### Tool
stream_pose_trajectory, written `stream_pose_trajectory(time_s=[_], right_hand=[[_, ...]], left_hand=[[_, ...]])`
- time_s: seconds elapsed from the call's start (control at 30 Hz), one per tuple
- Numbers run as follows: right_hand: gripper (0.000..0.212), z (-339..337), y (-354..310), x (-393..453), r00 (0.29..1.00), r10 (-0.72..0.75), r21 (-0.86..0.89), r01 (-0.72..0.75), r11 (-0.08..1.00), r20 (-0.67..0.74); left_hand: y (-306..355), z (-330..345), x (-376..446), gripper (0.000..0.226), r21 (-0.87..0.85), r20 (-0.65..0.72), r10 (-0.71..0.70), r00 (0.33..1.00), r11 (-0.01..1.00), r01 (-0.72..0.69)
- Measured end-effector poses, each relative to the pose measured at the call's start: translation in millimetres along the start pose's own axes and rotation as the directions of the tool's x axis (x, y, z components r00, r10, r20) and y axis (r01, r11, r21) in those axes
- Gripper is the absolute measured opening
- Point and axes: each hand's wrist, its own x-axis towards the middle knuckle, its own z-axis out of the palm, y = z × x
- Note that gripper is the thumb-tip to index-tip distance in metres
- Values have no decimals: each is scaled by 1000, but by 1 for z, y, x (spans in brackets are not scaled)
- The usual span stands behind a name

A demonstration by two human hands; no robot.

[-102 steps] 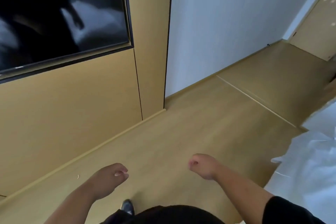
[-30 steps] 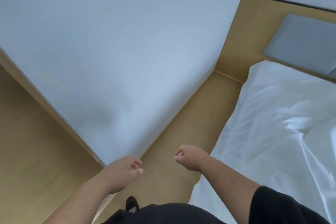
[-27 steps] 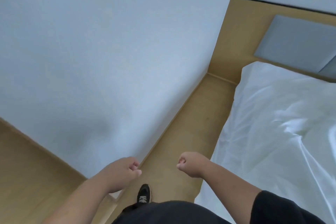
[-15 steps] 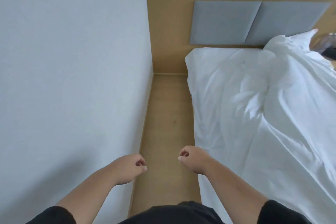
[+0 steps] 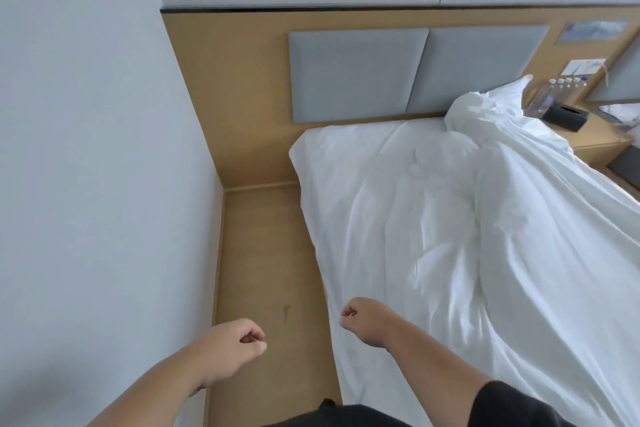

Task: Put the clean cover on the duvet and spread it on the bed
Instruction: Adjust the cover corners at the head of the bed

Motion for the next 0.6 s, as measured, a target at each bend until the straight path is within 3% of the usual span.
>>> stream_pose_trajectory(time_s=[0.23,0.37,0.6], right_hand=[[20,-101,-77,110,998,-41,-16,41,999,-38],[21,-126,-87,178,999,11,17,-10,1000,-43],[37,-186,-99,283,965,205,209,-168,963,-167]], left_hand=[[49,-110,102,14,-27,-78,49,996,998,-51],[63,-161,186,16,72,-1,56,998,996,-55],[145,-276,354,12,315,125,185,975,924,-216]])
